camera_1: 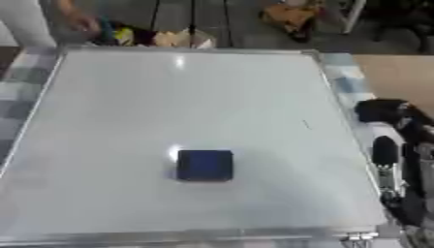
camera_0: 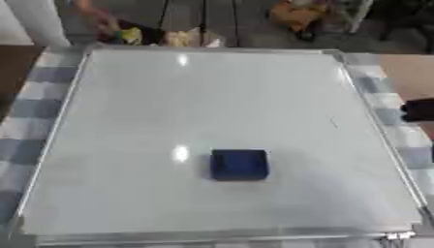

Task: Wipe the whiteboard clean with a brush.

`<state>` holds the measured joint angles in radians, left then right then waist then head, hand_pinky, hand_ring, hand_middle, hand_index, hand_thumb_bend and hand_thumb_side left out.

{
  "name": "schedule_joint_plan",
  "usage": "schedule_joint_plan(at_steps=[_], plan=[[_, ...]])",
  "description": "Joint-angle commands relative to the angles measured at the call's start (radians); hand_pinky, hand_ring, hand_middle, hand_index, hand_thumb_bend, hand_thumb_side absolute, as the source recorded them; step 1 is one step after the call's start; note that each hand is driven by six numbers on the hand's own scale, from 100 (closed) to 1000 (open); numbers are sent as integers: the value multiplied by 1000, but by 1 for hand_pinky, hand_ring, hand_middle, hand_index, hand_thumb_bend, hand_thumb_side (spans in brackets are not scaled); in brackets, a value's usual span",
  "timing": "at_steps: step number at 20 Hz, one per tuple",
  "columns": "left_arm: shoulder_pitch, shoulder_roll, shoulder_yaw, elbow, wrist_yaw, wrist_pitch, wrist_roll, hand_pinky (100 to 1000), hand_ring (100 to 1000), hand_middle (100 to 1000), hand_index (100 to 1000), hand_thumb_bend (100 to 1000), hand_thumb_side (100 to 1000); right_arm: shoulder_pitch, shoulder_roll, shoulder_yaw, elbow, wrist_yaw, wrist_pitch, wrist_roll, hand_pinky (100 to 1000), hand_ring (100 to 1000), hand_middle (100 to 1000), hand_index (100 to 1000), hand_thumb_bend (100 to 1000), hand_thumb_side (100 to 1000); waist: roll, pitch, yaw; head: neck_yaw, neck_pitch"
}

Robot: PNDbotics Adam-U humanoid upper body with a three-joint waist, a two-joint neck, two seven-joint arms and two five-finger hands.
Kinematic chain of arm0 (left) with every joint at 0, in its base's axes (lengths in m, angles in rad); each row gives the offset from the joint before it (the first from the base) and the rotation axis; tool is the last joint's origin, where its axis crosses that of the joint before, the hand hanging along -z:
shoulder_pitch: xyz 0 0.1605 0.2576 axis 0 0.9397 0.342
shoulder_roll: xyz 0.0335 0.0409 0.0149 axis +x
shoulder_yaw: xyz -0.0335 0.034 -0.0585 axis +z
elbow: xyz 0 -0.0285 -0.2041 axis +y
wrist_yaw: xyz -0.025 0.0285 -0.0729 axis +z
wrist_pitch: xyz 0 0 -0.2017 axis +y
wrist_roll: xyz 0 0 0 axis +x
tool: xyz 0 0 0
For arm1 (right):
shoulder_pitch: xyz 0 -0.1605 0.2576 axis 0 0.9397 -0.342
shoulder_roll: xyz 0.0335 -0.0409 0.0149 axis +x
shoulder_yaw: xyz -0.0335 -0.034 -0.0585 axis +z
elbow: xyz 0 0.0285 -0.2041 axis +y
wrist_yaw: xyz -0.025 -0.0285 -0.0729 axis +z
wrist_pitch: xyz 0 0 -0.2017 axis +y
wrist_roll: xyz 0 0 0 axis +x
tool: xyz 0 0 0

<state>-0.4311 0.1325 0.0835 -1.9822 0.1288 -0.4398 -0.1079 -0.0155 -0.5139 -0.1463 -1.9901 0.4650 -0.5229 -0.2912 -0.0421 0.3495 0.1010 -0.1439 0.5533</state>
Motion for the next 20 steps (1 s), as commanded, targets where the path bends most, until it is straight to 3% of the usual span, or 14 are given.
schedule_joint_plan(at_steps=[1, 4, 5, 7, 10, 20], plan=[[-5, 19, -8, -18, 4, 3, 0, 387, 702, 607, 602, 157, 931, 4, -103, 10, -10, 51, 44, 11, 619, 701, 694, 552, 100, 934, 1, -25, 1, -5, 6], [-5, 18, -10, -18, 6, 3, -1, 387, 702, 607, 602, 156, 930, 5, -175, 34, -10, 96, 80, -5, 628, 705, 704, 364, 100, 919, 2, -28, 6, -6, 6], [-4, 17, -10, -18, 7, 3, -1, 387, 701, 607, 602, 155, 930, 4, -199, 40, -10, 110, 92, -12, 632, 709, 711, 219, 100, 904, 3, -29, 7, -7, 6], [-4, 17, -12, -18, 9, 3, -2, 387, 701, 607, 603, 155, 929, -2, -231, 53, -10, 138, 118, -27, 634, 714, 719, 152, 100, 883, 3, -31, 11, -10, 7], [-4, 17, -14, -18, 12, 3, -4, 387, 701, 607, 603, 155, 929, -15, -256, 74, -10, 179, 159, -35, 641, 723, 736, 100, 119, 838, 3, -33, 16, -13, 9], [-4, 16, -22, -18, 21, 6, -12, 388, 701, 608, 605, 155, 929, -62, -327, 135, -10, 304, 243, 58, 727, 773, 785, 100, 319, 792, -2, -39, 25, -26, 17]])
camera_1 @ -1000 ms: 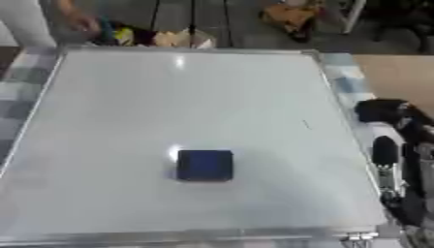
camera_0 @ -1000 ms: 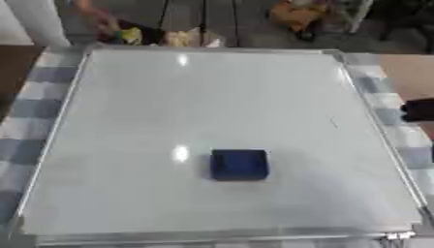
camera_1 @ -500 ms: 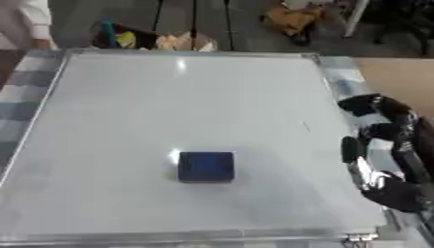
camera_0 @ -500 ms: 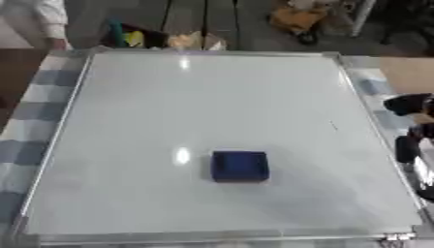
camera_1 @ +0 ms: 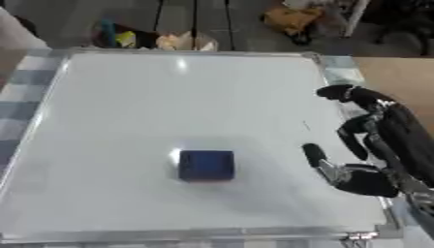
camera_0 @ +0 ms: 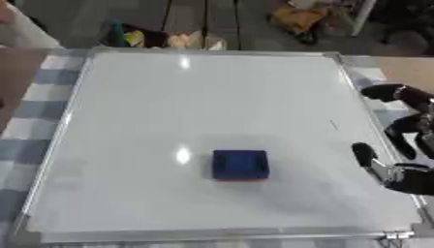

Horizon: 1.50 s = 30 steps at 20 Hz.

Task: Wipe the whiteboard clean with a brush.

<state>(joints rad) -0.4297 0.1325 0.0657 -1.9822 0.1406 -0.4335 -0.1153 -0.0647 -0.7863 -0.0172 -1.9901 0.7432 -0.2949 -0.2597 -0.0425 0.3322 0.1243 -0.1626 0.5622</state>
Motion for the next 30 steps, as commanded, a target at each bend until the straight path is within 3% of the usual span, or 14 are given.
schedule_joint_plan(at_steps=[1, 5, 9, 21, 30], plan=[[-5, 16, -5, -18, 10, 1, -5, 388, 701, 607, 605, 155, 929, -17, -65, 13, -10, 31, 21, 41, 755, 787, 793, 100, 332, 755, -2, -23, 3, -10, 9], [-5, 15, -9, -18, 15, 3, -7, 389, 701, 607, 606, 156, 929, -24, -104, 53, -10, 57, 36, 101, 811, 818, 819, 100, 351, 602, -6, -27, 11, -21, 12], [-5, 13, -12, -18, 19, 7, -11, 389, 701, 607, 606, 156, 929, -35, -125, 87, -10, 75, 52, 162, 813, 813, 822, 100, 363, 530, -10, -30, 17, -28, 13], [-3, 9, -21, -18, 27, 15, -21, 389, 702, 607, 605, 157, 930, -142, -176, 136, -10, -6, 150, 343, 805, 814, 807, 110, 452, 478, -18, -38, 32, -51, 18], [0, 7, -26, -18, 31, 20, -31, 388, 703, 606, 603, 157, 932, -226, -184, 174, -10, -126, 162, 470, 821, 852, 760, 100, 446, 514, -26, -40, 50, -69, 19]])
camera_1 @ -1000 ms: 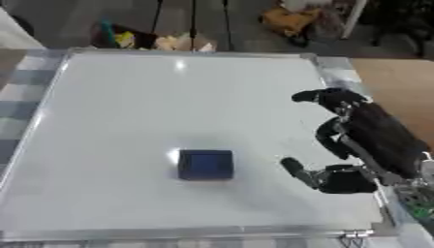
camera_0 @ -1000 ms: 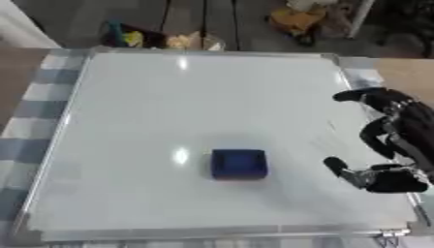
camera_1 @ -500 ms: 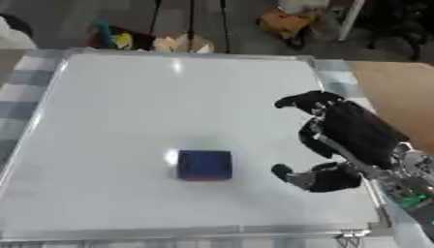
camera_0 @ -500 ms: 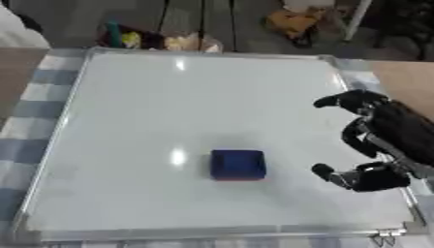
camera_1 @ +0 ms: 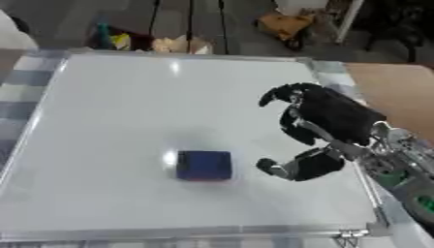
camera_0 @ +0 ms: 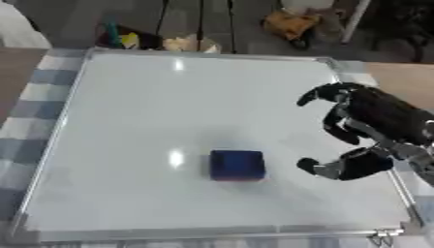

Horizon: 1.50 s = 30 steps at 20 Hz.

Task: Wipe the whiteboard clean with a brush.

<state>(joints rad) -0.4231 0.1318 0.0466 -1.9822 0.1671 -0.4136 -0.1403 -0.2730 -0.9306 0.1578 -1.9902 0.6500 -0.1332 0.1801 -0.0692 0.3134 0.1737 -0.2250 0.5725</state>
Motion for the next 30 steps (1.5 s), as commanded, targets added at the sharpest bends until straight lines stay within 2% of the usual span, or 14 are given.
schedule_joint_plan(at_steps=[1, 7, 8, 9, 18, 30], plan=[[-7, 7, -7, -18, 5, 1, -7, 387, 703, 605, 602, 157, 932, -24, -41, 2, -10, -43, 3, 45, 825, 856, 765, 100, 444, 508, 0, -21, 3, -8, 9], [-5, 4, -10, -18, 8, 3, -12, 386, 704, 605, 601, 156, 933, -63, -35, 29, -10, -90, 28, 135, 829, 862, 794, 100, 462, 477, -3, -21, 18, -19, 11], [-5, 4, -11, -18, 9, 3, -13, 386, 704, 605, 601, 159, 932, -72, -32, 33, -10, -96, 33, 150, 830, 863, 796, 100, 438, 431, -3, -20, 19, -20, 11], [-5, 3, -11, -18, 9, 2, -14, 386, 704, 605, 601, 156, 932, -80, -30, 37, -10, -100, 40, 165, 831, 863, 797, 100, 459, 468, -3, -20, 20, -21, 10], [-3, 2, -13, -18, 13, 2, -16, 386, 704, 606, 601, 155, 932, -149, 10, 51, -10, -117, 100, 303, 830, 861, 812, 100, 453, 451, 0, -22, 27, -31, 7], [0, 2, -14, -18, 14, -1, -19, 385, 703, 605, 600, 154, 932, -221, 73, 71, -9, -65, 141, 484, 844, 867, 832, 105, 412, 438, 3, -22, 30, -36, 1]])
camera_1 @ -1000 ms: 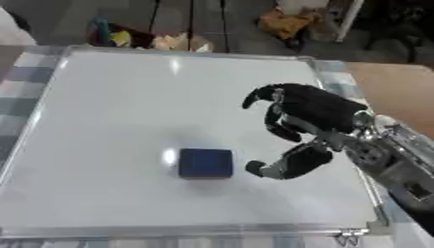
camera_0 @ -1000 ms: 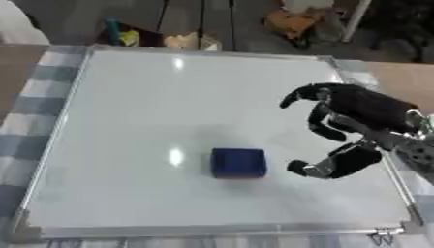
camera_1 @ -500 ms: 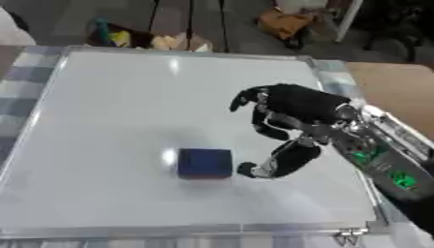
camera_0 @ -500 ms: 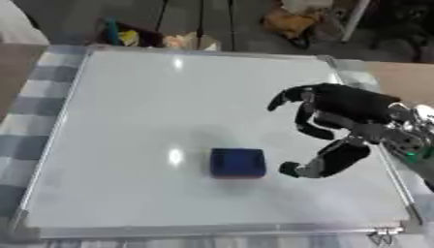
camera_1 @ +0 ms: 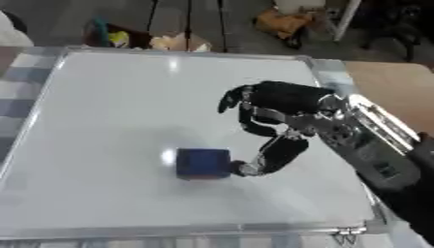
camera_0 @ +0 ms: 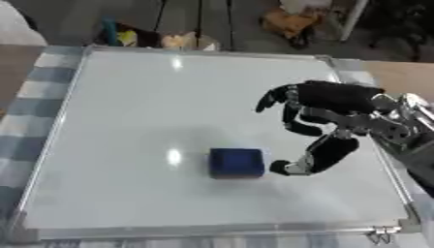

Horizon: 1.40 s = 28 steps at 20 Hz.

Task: Wipe the whiteboard clean with a brush.

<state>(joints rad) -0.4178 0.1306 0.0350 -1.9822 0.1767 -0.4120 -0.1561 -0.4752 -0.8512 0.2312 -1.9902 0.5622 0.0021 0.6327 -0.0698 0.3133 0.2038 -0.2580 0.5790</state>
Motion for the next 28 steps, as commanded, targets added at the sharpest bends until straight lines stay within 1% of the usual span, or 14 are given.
schedule_joint_plan(at_steps=[1, 5, 10, 14, 18, 20, 22, 23, 28], plan=[[-6, 4, -3, -18, 5, -2, -3, 385, 703, 605, 600, 154, 932, -25, 3, 0, -7, 31, 8, 45, 841, 866, 832, 105, 414, 436, 4, -22, -1, -2, -6], [-6, 5, -3, -18, 6, -3, -2, 385, 703, 605, 600, 153, 932, -44, 33, 8, -1, 55, 17, 106, 839, 864, 834, 106, 413, 433, 5, -22, -4, 4, -8], [-5, 6, -2, -18, 5, -3, -2, 384, 703, 605, 600, 153, 932, -65, 60, 0, -9, 53, 27, 200, 834, 861, 834, 106, 419, 431, 7, -21, -9, 9, -7], [-4, 7, -2, -18, 4, -3, -2, 384, 704, 605, 600, 153, 932, -82, 83, 3, -10, 46, 34, 232, 822, 851, 818, 107, 423, 444, 7, -22, -14, 13, -5], [-3, 6, -3, -18, 3, -2, -3, 383, 704, 605, 598, 153, 933, -90, 93, 16, -10, 68, 42, 226, 833, 854, 819, 106, 402, 437, 6, -21, -12, 10, -4], [-4, 5, -3, -18, 3, -2, -4, 383, 704, 605, 598, 153, 933, -90, 95, 24, -10, 99, 38, 212, 834, 851, 820, 105, 388, 429, 5, -19, -10, 8, -6], [-4, 4, -4, -18, 3, -1, -5, 383, 704, 605, 598, 154, 934, -88, 100, 32, -10, 126, 37, 196, 827, 844, 818, 104, 392, 424, 4, -17, -7, 6, -8], [-4, 3, -4, -18, 3, -1, -5, 383, 705, 605, 597, 153, 934, -87, 103, 35, -10, 136, 39, 187, 826, 841, 815, 104, 385, 437, 4, -16, -6, 5, -9], [-6, 0, -6, -18, 4, -1, -8, 382, 705, 605, 597, 153, 935, -89, 120, 61, 5, 180, 52, 151, 823, 833, 808, 103, 378, 442, 4, -13, 1, -3, -10]])
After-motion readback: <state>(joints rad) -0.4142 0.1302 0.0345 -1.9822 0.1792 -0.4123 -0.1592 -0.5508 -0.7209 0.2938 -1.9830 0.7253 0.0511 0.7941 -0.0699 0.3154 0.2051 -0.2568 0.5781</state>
